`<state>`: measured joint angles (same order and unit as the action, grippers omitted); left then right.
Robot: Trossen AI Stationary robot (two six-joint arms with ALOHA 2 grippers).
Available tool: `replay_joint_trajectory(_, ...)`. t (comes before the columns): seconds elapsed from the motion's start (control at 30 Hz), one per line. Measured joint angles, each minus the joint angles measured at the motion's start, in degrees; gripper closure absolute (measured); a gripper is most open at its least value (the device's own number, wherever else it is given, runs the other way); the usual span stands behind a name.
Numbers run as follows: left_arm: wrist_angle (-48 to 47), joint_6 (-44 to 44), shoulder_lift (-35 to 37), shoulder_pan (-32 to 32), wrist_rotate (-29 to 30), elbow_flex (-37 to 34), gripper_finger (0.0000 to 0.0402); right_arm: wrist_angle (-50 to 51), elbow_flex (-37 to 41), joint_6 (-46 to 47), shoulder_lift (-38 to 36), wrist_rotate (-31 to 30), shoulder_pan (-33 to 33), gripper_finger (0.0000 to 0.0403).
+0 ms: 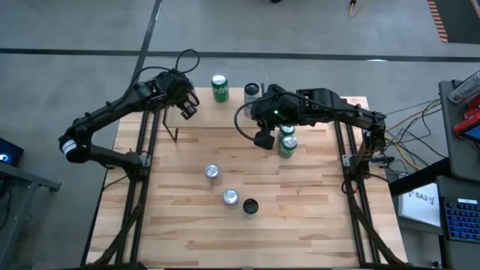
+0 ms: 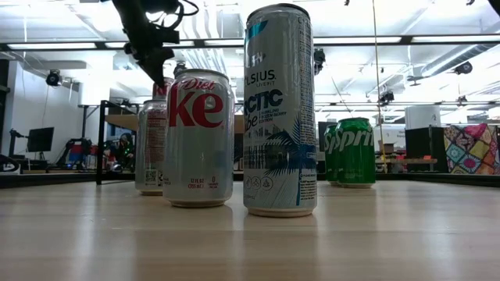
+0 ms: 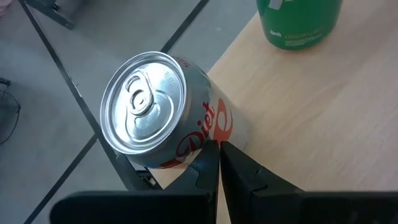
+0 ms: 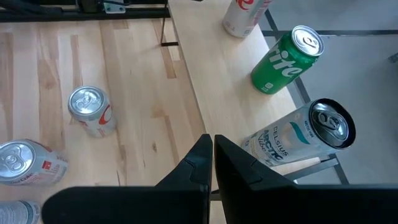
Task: Place canned beverage on shelf
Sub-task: Put the bottom right red-silver soda can on the shelf
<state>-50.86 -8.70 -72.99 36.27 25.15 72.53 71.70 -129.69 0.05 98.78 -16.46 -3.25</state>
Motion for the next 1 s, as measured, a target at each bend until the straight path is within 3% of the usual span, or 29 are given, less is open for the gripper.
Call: replay_joint_trajectory(1.0, 4.79, -0.01, -0.02, 0.76, 1.51, -2.55, 0.0402, 0.0, 0.0, -0.04, 0.0, -0.01, 0.0, 0.0394)
